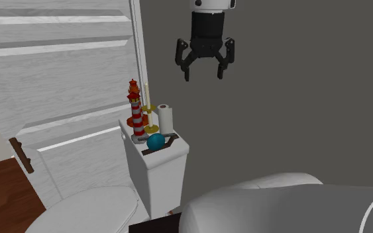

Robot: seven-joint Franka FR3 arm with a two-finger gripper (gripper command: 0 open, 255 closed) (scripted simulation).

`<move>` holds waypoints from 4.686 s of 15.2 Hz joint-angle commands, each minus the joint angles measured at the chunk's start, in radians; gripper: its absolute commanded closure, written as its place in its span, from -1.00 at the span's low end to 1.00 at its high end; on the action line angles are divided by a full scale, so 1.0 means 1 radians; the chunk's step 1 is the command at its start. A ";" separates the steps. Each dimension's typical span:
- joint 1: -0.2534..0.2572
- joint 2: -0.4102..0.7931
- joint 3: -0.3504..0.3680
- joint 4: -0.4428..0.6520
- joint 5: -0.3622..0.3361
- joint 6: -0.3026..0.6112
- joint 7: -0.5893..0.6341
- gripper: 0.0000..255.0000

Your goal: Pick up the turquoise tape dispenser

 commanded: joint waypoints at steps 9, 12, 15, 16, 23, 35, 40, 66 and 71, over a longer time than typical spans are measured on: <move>-0.011 0.240 0.069 -0.006 0.053 0.194 0.180 -1.00; -0.015 0.344 0.089 0.014 0.067 0.260 0.244 -1.00; -0.019 0.453 0.106 0.047 0.077 0.319 0.305 -1.00; -0.020 0.491 0.111 0.060 0.079 0.338 0.325 -1.00; -0.022 0.761 0.130 0.188 0.089 0.440 0.459 -1.00; -0.010 1.241 0.114 0.545 0.112 0.501 0.645 -1.00; -0.009 1.452 0.102 0.755 0.132 0.478 0.709 -1.00; -0.009 1.537 0.098 0.823 0.138 0.487 0.725 1.00; -0.009 1.498 0.098 0.827 0.138 0.444 0.730 1.00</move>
